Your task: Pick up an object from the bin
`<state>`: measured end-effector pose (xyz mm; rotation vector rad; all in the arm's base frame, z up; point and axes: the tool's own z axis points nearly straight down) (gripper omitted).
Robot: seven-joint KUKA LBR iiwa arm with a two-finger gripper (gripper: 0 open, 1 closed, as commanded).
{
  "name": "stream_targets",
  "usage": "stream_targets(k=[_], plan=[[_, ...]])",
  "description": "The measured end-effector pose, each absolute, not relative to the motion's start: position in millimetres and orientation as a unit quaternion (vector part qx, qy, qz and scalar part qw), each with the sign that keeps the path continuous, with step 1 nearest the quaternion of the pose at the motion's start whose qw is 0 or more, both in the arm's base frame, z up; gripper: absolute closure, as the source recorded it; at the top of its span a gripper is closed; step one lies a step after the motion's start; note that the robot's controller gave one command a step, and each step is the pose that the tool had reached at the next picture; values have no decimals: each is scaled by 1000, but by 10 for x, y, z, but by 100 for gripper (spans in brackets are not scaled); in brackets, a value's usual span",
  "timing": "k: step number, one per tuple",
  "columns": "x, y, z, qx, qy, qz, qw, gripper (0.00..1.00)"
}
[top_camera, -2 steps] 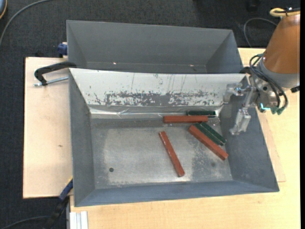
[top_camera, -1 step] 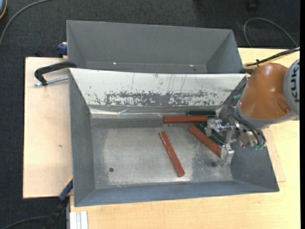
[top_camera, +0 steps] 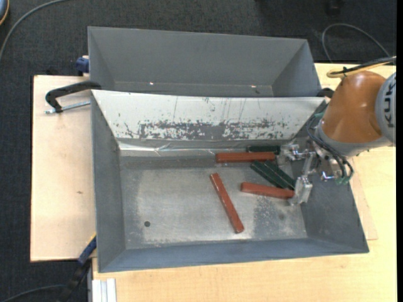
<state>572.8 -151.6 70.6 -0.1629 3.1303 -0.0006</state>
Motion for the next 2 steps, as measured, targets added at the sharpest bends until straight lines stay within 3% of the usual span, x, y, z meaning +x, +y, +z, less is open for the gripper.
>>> stream_targets(k=[1, 2], plan=[[5582, -854, 710, -311, 950, 1, 1, 0], [5583, -867, 712, -311, 950, 0, 1, 100]])
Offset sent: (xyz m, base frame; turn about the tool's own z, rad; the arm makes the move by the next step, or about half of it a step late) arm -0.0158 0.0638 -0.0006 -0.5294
